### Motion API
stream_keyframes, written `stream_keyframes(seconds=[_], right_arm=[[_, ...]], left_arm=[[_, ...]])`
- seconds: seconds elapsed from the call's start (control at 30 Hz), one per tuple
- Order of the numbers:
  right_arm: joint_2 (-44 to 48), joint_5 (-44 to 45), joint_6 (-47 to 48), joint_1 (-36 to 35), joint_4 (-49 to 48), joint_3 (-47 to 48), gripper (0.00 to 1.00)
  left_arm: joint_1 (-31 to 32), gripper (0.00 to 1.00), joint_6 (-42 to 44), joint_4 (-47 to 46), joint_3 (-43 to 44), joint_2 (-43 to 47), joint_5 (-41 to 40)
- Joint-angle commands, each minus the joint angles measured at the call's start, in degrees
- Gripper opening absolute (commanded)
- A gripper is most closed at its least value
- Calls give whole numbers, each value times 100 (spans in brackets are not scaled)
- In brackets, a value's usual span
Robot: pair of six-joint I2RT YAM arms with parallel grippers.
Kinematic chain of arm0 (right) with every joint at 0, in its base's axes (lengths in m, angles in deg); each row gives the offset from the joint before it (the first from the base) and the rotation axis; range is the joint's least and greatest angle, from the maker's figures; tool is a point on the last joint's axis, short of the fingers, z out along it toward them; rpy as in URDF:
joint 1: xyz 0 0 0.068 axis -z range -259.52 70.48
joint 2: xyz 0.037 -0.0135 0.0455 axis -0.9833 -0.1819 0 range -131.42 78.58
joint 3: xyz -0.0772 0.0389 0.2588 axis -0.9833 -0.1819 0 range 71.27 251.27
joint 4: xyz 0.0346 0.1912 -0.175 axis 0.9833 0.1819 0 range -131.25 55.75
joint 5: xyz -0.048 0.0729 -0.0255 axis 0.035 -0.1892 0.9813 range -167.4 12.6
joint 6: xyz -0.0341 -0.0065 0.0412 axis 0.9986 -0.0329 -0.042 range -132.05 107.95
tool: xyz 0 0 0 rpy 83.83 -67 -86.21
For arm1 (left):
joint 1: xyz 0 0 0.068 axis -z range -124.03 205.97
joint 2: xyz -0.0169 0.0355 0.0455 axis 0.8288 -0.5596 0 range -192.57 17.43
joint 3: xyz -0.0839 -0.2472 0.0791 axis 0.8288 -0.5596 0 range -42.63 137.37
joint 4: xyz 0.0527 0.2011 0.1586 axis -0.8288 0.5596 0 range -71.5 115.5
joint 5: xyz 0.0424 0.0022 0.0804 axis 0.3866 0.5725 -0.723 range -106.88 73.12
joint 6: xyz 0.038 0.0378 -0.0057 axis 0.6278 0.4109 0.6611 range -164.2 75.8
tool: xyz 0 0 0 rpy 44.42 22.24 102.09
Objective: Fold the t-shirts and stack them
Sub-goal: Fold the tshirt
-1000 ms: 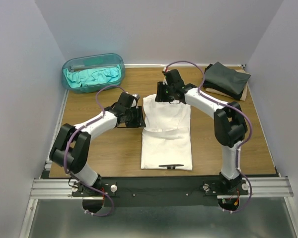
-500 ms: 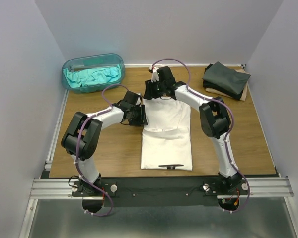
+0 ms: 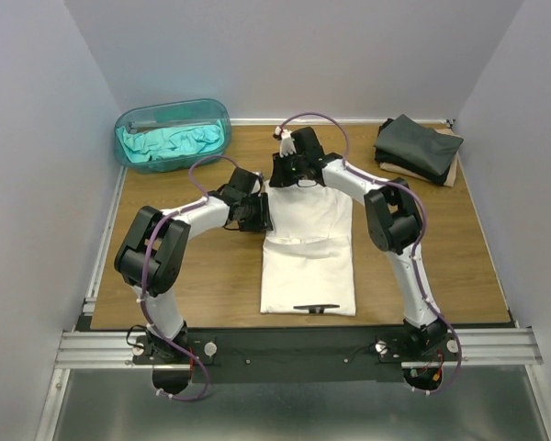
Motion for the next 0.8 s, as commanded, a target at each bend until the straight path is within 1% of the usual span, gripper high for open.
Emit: stream_keyframes(seconds=[0.0, 0.03, 0.07, 0.23, 0.4, 0.77], right_arm=[[-143, 137, 61, 106, -82, -27, 12], [-152, 165, 60, 132, -82, -19, 6], [-161, 174, 69, 167, -73, -10, 5], [-213, 261, 87, 273, -73, 86, 5], [-293, 419, 166, 326, -65, 104, 5], [24, 1360, -27, 334, -73, -318, 6]], left_arm=[[-9, 54, 31, 28, -177, 59, -217], [-9, 54, 22, 11, -265, 94, -208], [-9, 53, -4, 2, -327, 146, -199], [-9, 54, -83, -103, -669, 261, -190], [-9, 53, -154, -156, -828, 340, -181], [-9, 53, -233, -165, -925, 437, -182]])
